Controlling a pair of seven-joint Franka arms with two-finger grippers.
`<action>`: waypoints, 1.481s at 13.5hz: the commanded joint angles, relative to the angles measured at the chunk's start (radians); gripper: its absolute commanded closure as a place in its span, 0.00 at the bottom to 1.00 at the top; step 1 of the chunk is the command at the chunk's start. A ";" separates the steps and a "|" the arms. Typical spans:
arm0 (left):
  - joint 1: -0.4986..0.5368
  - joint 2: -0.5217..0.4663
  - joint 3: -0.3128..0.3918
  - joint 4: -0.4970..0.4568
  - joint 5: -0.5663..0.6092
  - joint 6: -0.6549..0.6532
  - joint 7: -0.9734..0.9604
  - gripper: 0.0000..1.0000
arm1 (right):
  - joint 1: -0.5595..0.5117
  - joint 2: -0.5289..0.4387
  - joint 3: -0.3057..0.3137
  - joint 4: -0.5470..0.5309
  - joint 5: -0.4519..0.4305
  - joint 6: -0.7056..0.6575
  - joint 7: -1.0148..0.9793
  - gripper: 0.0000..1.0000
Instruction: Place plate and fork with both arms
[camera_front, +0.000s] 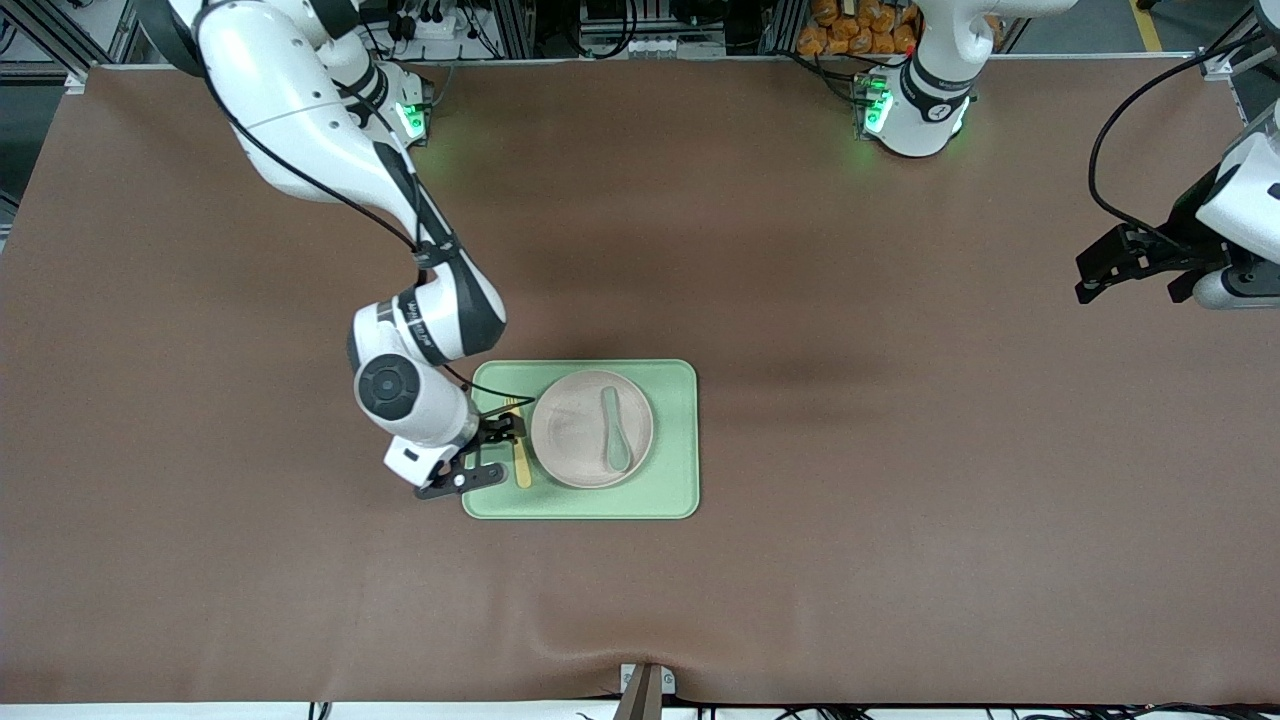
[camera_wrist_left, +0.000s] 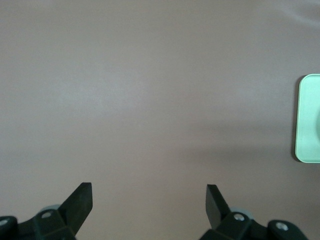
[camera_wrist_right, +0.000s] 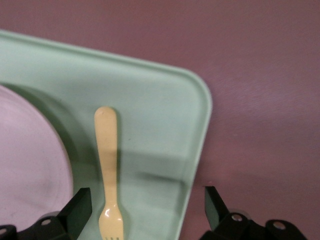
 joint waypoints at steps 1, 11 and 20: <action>0.006 0.002 -0.004 0.008 -0.006 -0.012 0.017 0.00 | -0.069 -0.102 0.012 -0.023 0.003 -0.047 -0.019 0.00; 0.006 0.003 -0.004 0.008 -0.004 -0.011 0.020 0.00 | -0.354 -0.512 0.011 -0.027 -0.007 -0.579 -0.101 0.00; 0.006 0.005 -0.004 0.008 -0.006 -0.012 0.021 0.00 | -0.379 -0.735 -0.028 0.076 -0.008 -0.932 -0.170 0.00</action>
